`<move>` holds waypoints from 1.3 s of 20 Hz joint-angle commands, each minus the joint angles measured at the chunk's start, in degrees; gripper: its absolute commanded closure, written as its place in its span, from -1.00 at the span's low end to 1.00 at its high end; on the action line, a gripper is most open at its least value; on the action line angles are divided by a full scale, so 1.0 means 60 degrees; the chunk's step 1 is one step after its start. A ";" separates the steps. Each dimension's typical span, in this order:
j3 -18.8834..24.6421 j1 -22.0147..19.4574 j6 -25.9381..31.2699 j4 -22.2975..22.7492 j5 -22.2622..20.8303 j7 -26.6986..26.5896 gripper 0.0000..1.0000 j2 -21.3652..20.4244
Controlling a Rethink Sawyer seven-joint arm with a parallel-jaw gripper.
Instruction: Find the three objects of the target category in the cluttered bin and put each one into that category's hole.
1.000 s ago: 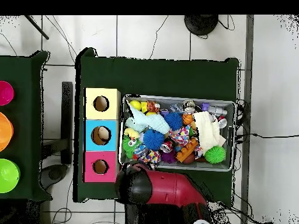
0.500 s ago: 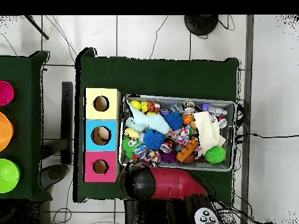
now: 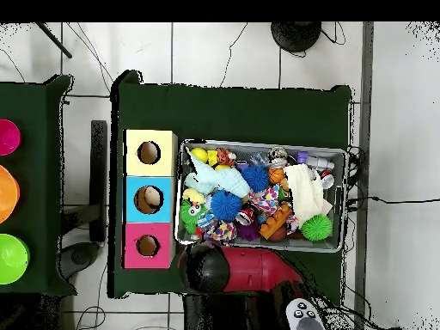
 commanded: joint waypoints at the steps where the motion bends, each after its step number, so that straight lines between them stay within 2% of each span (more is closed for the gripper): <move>1: 0.0905 -0.0374 -0.0731 -0.1090 -0.0495 0.0264 -1.00 0.0655; 6: 0.0946 -0.0373 -0.0660 -0.1090 -0.0580 0.0310 -1.00 0.0594; 14: 0.0999 -0.0472 -0.0673 -0.1377 -0.0764 0.0298 -1.00 0.0948; 21: 0.1301 -0.0744 -0.0148 -0.1717 -0.0790 -0.0005 -1.00 0.0972; 26: 0.1330 -0.0815 0.0509 -0.1904 -0.0631 0.0005 -1.00 0.0583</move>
